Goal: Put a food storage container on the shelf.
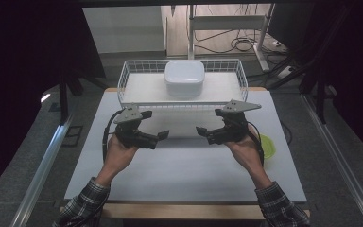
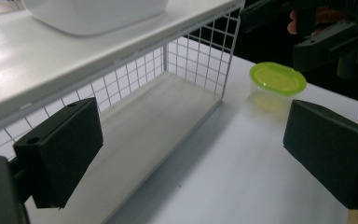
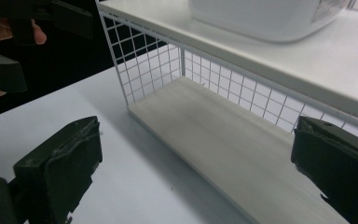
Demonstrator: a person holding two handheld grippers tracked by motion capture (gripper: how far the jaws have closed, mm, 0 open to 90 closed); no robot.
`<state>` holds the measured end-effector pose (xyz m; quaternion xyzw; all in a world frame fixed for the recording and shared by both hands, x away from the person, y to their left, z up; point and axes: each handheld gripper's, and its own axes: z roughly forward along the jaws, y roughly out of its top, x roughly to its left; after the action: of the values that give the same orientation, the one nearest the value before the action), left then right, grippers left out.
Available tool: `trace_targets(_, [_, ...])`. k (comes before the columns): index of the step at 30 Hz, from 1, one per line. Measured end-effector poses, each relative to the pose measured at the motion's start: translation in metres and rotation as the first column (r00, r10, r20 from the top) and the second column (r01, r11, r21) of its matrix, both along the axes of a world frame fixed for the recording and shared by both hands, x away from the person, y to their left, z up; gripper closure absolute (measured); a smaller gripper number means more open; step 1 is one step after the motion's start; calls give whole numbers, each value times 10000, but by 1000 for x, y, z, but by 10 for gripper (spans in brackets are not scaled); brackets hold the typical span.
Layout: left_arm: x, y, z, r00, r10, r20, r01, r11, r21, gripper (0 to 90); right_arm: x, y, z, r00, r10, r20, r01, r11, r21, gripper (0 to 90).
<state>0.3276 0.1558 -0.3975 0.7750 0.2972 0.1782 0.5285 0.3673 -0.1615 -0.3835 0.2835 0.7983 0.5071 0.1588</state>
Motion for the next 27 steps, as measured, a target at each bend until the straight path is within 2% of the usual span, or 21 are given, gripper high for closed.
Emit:
trace_targets(8, [-14, 5, -19, 9998, -165, -137, 162, 9997, -155, 41, -12, -11, -16, 10000, -77, -28, 77, 10000, -16, 7])
trace_targets(15, [-23, 8, -31, 9996, -66, -289, 62, 9999, -132, 41, -22, -18, -25, 9997, -233, 5, 233, 9997, -104, 3])
trace_targets(23, [-35, 10, -51, 9990, 33, -451, -36, 10000, -63, 37, -34, -22, -38, 9998, -133, -115, 130, 9996, -235, 3])
trace_targets(27, [-40, 11, -62, 9985, 143, -533, -135, 9998, 138, 35, -40, -23, -46, 9996, -67, -292, 59, 9996, -264, 6])
